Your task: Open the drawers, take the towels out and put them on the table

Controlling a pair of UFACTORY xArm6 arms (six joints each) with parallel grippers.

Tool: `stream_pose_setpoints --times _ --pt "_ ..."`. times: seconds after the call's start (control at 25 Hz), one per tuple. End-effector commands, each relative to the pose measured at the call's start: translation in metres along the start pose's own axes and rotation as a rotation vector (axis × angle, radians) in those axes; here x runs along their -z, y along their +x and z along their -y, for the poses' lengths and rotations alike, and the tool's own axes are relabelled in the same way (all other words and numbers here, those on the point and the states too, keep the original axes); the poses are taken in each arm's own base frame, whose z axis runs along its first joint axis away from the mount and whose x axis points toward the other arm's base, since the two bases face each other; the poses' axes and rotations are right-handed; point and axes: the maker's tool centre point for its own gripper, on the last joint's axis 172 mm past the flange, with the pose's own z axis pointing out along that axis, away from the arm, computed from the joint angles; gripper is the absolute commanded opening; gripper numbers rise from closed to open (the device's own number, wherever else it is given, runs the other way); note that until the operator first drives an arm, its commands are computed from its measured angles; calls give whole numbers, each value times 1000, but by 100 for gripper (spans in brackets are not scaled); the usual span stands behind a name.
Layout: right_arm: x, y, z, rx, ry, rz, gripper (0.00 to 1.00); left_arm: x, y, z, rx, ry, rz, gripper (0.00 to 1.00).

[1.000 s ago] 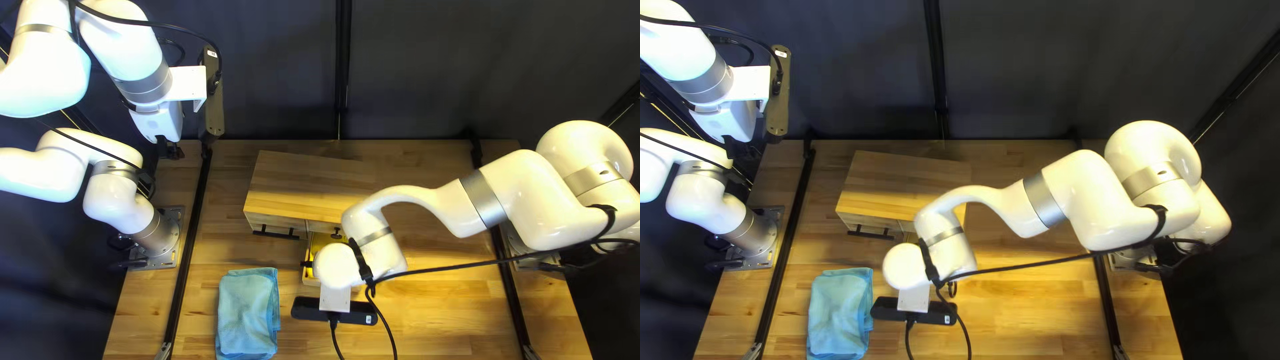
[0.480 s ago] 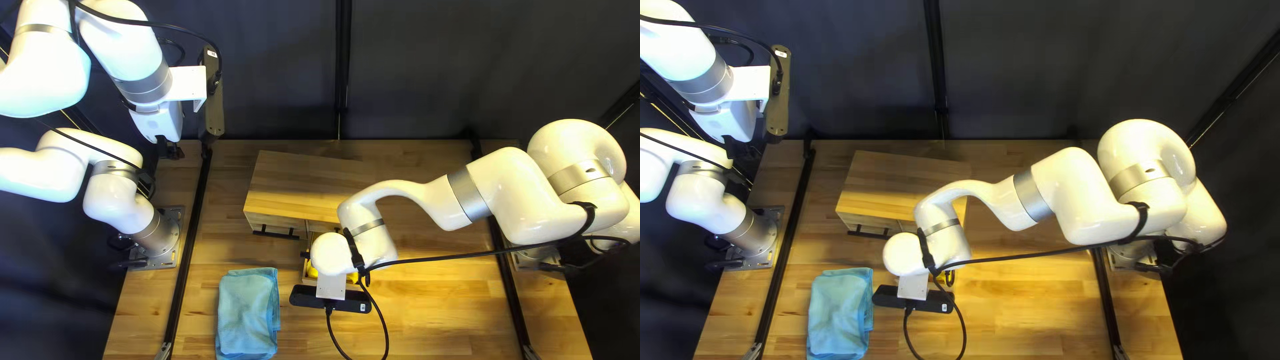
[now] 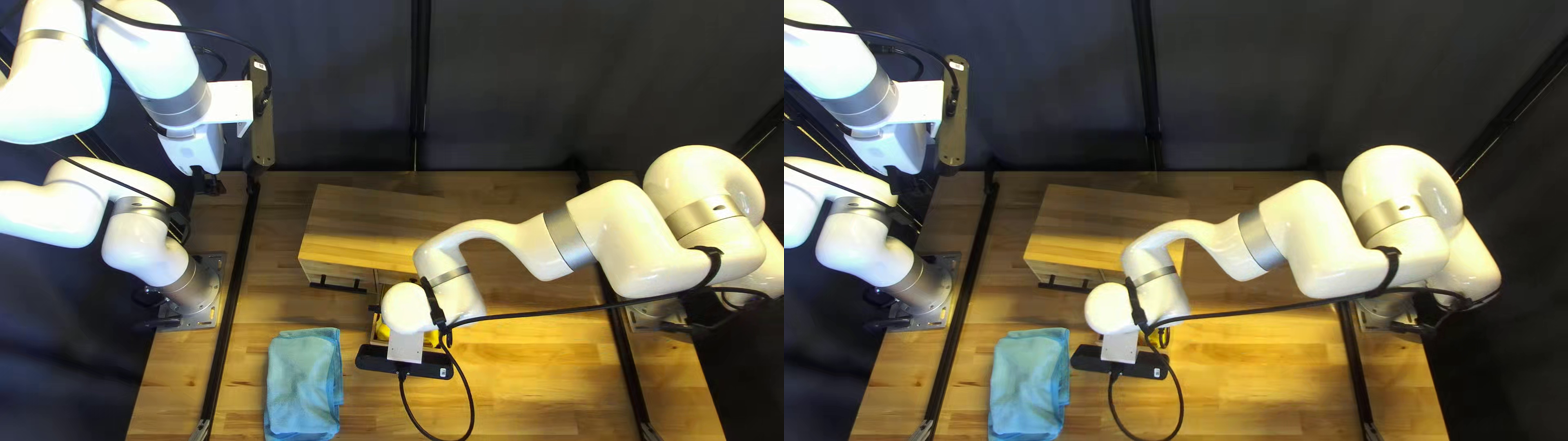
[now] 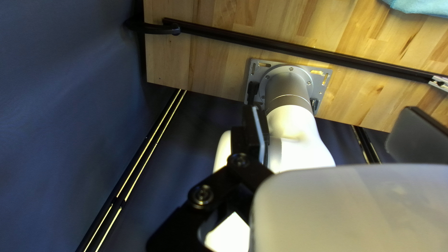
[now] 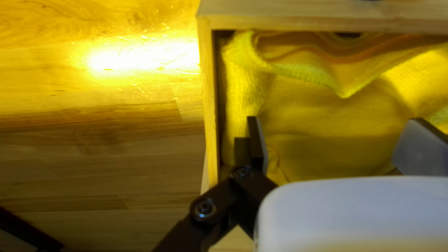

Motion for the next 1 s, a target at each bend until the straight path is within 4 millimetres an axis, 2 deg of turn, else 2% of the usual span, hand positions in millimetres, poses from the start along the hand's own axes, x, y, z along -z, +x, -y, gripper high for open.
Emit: stream_pose_setpoints --times 0.04,0.8,0.88,0.92,0.96,1.0 --pt "-5 -1 0 2 -1 -3 100 0 0 0 0 0 0 100" --pt "-18 -2 -4 14 10 -19 100 0 0 0 0 0 0 100" --pt "-19 -2 -5 15 10 -20 90 0 0 0 0 0 0 100" --pt "-20 -2 -5 17 9 -20 52 0 0 0 0 0 0 100" --pt "-21 -1 -5 17 9 -21 20 0 0 0 0 0 0 100" --pt "-22 0 -5 19 8 -22 3 0 0 0 0 0 0 100"
